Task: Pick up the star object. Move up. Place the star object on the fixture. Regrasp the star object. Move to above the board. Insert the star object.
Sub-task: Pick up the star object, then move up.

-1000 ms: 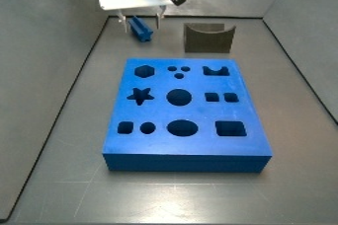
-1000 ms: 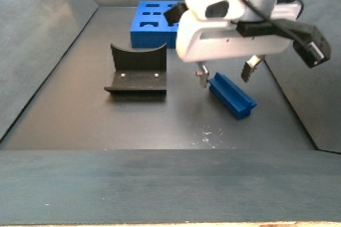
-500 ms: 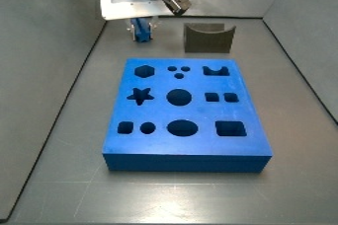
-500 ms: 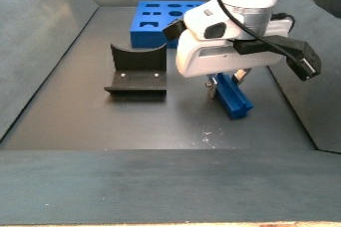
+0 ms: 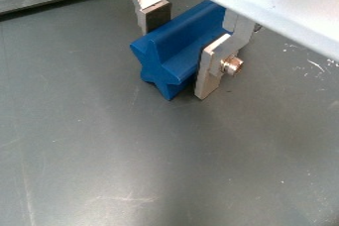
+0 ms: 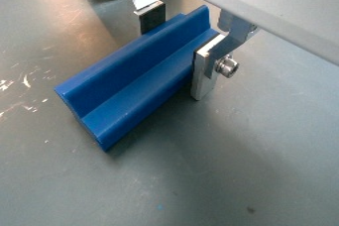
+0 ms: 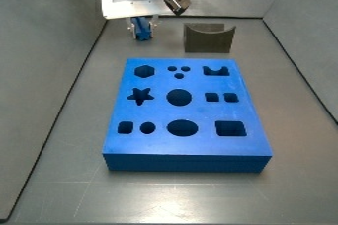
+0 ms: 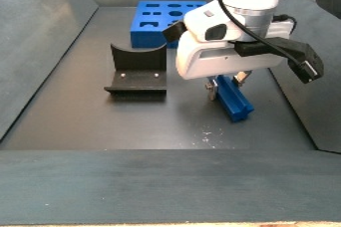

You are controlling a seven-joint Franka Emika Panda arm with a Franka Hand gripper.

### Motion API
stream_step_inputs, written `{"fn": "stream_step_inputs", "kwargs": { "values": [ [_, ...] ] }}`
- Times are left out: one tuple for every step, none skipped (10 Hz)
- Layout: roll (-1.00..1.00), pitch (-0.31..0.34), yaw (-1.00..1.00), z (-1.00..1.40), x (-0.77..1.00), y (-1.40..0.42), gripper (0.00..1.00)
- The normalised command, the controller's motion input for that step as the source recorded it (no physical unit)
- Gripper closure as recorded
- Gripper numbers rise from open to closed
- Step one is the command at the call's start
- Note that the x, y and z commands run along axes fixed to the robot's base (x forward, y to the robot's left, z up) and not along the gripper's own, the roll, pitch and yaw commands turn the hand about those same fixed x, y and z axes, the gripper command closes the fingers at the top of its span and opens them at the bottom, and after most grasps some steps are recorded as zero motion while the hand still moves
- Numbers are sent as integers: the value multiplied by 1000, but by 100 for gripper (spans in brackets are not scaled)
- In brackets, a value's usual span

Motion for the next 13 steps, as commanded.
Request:
{"fn": "stream_step_inputs", "kwargs": {
  "values": [
    [0, 0, 0, 0, 0, 0, 100],
    [0, 0, 0, 0, 0, 0, 100],
    [0, 0, 0, 0, 0, 0, 100],
    [0, 0, 0, 0, 0, 0, 100],
    [0, 0, 0, 0, 0, 0, 100],
    [0, 0, 0, 1000, 0, 0, 100],
    [-16, -3, -31, 1000, 30, -74, 100],
    [-19, 38, -24, 1000, 12, -67, 100],
    [-18, 62, -18, 893, 12, -47, 100],
    [-9, 66, -13, 719, 1, -28, 100],
    [0, 58, -12, 581, -8, -21, 100],
    [8, 53, -11, 438, -17, -16, 100],
    [18, 50, -11, 249, -16, -7, 100]
  ]
}}
